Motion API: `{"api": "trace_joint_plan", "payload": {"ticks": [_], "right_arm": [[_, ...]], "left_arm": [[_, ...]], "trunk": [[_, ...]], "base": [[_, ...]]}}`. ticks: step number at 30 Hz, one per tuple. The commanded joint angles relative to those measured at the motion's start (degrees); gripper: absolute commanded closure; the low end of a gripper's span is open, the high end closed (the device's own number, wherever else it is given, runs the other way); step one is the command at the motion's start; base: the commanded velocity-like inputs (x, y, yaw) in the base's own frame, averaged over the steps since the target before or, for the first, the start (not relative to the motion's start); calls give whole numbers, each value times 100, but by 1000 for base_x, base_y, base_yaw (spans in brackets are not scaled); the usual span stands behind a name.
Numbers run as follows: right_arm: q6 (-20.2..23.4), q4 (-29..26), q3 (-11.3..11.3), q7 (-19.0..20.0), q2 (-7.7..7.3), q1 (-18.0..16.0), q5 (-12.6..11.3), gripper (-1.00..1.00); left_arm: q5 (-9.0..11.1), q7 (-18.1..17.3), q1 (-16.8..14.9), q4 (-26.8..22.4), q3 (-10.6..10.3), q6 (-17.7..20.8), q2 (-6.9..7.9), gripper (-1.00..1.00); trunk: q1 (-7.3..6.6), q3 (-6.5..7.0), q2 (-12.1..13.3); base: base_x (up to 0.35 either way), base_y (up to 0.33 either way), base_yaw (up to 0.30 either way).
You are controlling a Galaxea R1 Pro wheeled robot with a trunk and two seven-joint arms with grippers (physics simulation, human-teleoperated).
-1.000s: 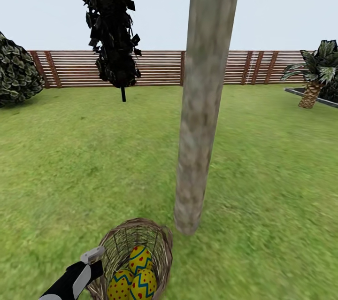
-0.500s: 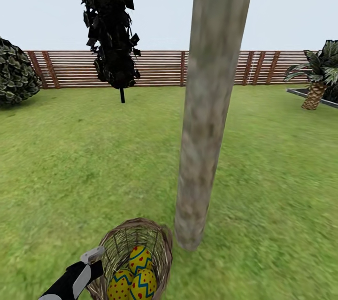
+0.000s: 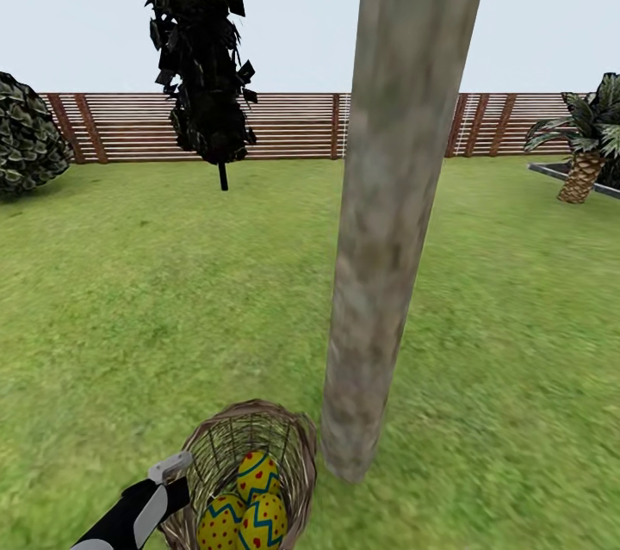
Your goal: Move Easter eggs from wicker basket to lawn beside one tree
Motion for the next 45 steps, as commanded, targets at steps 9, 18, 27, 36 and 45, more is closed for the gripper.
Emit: {"api": "trace_joint_plan", "payload": {"ticks": [9,18,27,36,45], "right_arm": [[923,-1795,-1940,6081,-1774,-14,9,-100],[1334,-2088,-1998,6550,-1874,-14,4,-100],[1319,-2087,-1998,6539,-1854,-14,4,-100],[1316,-2087,-1996,6498,-1848,-14,13,-100],[1307,-2084,-1998,6476,-1845,-14,13,-100]], "left_arm": [[101,29,-4,-14,10,26,-2,100],[103,24,-3,-14,12,26,1,100],[85,29,-3,-14,12,26,5,100],[85,28,-3,-14,12,26,7,100],[80,26,-3,-14,12,26,7,100]], "trunk": [[3,-12,-12],[157,-138,-293],[355,-299,-654],[552,-461,-1015],[750,-623,-1376]], "base": [[0,0,0],[0,0,0],[0,0,0],[0,0,0],[0,0,0]]}}
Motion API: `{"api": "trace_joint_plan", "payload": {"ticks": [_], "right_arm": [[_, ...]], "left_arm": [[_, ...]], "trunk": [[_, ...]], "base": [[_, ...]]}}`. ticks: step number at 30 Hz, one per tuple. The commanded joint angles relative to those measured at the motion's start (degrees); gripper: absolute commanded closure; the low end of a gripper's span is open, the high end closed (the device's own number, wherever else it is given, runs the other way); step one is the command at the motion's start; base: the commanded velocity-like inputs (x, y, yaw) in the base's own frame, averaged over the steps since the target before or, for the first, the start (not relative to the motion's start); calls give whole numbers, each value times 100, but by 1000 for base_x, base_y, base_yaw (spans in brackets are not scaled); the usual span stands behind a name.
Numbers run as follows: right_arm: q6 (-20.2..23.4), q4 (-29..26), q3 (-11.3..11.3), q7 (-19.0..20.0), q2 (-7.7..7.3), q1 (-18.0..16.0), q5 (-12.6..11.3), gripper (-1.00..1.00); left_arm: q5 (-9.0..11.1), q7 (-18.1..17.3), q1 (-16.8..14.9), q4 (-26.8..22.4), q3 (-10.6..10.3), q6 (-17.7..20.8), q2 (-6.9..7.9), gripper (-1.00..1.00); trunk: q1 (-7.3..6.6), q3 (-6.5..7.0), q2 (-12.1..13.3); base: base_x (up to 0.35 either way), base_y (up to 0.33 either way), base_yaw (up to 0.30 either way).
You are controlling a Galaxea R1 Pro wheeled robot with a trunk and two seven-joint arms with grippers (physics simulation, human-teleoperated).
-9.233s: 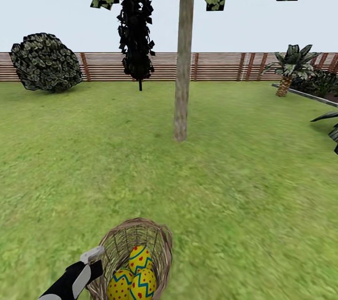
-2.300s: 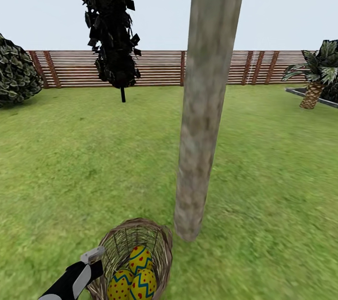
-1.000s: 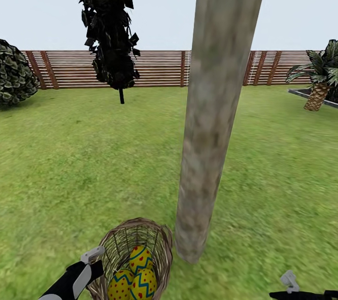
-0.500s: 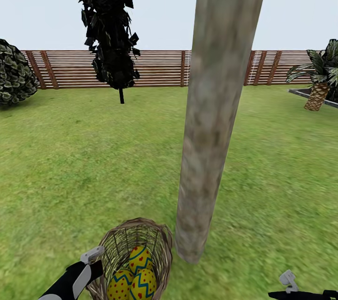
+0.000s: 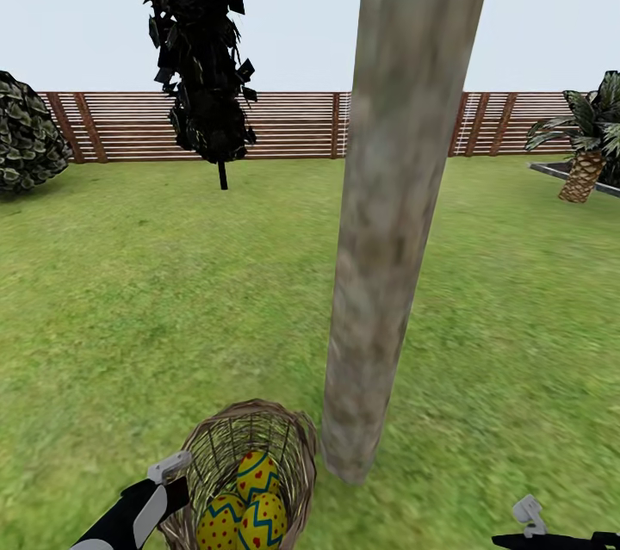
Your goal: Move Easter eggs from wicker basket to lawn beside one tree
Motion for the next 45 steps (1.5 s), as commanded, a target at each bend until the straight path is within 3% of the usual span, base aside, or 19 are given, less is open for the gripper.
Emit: {"api": "trace_joint_plan", "payload": {"ticks": [1,45], "right_arm": [[60,-2,-48,37,5,-6,41,-100],[-1,290,-4,3,58,3,85,-100]], "left_arm": [[74,30,-3,-15,4,26,-1,100],[87,28,-7,-13,1,26,-7,100]], "trunk": [[24,-27,-50],[990,-817,-1815]], "base": [[0,0,0],[0,0,0]]}}
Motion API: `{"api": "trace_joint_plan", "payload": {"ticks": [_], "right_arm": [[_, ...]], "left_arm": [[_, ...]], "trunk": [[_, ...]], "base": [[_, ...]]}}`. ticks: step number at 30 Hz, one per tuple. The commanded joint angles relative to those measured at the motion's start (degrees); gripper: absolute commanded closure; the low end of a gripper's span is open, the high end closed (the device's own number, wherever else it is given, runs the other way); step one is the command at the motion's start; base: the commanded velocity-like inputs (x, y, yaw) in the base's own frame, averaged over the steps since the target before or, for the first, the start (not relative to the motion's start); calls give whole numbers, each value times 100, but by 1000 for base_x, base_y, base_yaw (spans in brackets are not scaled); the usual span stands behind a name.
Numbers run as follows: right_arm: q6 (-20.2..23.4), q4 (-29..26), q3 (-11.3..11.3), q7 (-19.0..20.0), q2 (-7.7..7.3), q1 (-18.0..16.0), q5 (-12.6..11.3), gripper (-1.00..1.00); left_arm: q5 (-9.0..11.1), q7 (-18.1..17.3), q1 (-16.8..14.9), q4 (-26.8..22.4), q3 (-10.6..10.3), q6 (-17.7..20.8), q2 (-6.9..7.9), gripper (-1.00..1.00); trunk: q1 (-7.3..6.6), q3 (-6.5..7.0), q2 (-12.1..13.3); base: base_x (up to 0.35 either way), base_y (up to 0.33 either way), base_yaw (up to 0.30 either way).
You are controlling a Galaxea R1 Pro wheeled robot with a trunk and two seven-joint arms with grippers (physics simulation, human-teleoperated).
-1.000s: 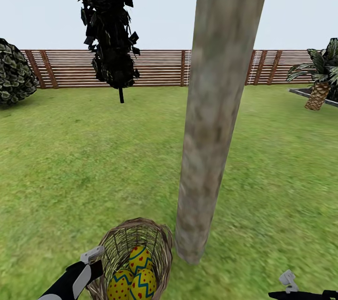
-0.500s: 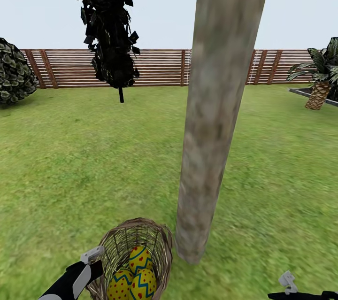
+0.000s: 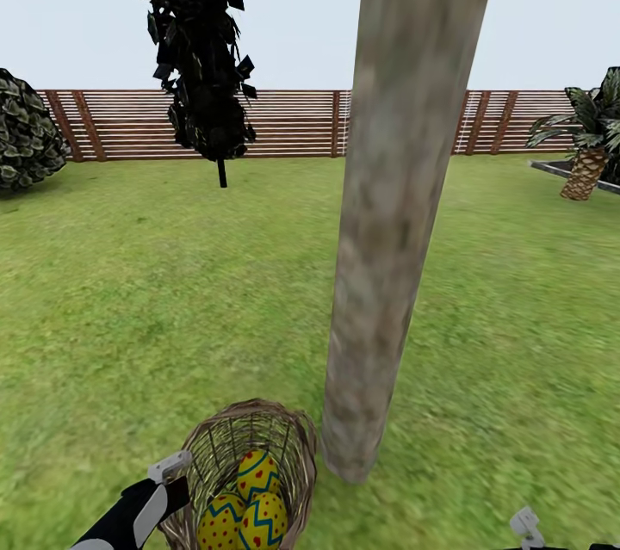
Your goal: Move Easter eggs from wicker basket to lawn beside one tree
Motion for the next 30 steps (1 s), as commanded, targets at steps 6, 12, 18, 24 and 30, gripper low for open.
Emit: {"api": "trace_joint_plan", "payload": {"ticks": [6,12,18,24,30], "right_arm": [[60,-5,-49,35,5,-5,38,-100],[60,-5,-49,35,5,-5,38,-100],[60,-5,-49,34,5,-5,38,-100],[60,-5,-49,35,5,-5,38,-100],[60,-5,-49,35,5,-5,38,-100]], "left_arm": [[91,33,2,-13,0,26,-1,100],[95,33,1,-9,2,26,0,100],[95,32,1,4,2,26,5,100],[95,34,2,3,2,26,5,100],[95,33,2,3,2,26,2,100]], "trunk": [[133,-115,-247],[155,-133,-287],[287,-241,-528],[418,-348,-769],[550,-456,-1009]], "base": [[0,0,0],[0,0,0],[0,0,0],[0,0,0],[0,0,0]]}}
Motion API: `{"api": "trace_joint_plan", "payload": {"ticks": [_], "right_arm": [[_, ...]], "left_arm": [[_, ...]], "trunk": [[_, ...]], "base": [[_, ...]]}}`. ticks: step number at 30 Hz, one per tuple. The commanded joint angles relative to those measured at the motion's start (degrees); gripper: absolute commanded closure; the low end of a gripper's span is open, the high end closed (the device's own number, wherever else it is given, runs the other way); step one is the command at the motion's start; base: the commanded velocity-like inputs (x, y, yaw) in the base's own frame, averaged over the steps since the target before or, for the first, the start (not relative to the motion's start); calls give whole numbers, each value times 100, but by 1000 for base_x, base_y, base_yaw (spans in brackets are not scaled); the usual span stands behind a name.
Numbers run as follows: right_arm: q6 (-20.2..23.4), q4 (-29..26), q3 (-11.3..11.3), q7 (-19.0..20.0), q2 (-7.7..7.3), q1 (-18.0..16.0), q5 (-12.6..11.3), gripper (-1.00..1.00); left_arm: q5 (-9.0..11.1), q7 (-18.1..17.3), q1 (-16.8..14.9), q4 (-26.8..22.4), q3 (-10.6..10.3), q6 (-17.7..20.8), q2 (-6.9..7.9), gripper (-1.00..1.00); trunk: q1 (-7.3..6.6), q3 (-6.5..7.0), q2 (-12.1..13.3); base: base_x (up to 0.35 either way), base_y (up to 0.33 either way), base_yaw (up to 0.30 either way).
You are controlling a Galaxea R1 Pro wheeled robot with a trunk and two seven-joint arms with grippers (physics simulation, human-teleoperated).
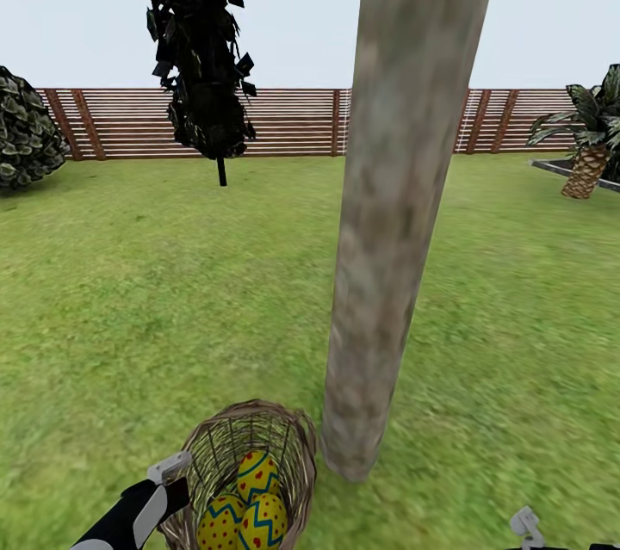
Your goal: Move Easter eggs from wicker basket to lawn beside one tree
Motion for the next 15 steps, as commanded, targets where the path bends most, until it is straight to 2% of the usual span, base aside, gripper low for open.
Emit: {"api": "trace_joint_plan", "payload": {"ticks": [1,9,15], "right_arm": [[60,-5,-49,35,4,-4,38,-100],[77,1,-42,42,21,-4,38,-100],[76,-6,-43,55,13,-4,35,-100]], "left_arm": [[76,30,-1,-18,3,26,1,100],[76,28,-2,-13,2,26,-4,100],[83,31,-2,-13,1,26,-7,100]], "trunk": [[23,-24,-46],[198,-168,-367],[198,-168,-367]], "base": [[0,0,0],[0,0,0],[0,0,0]]}}
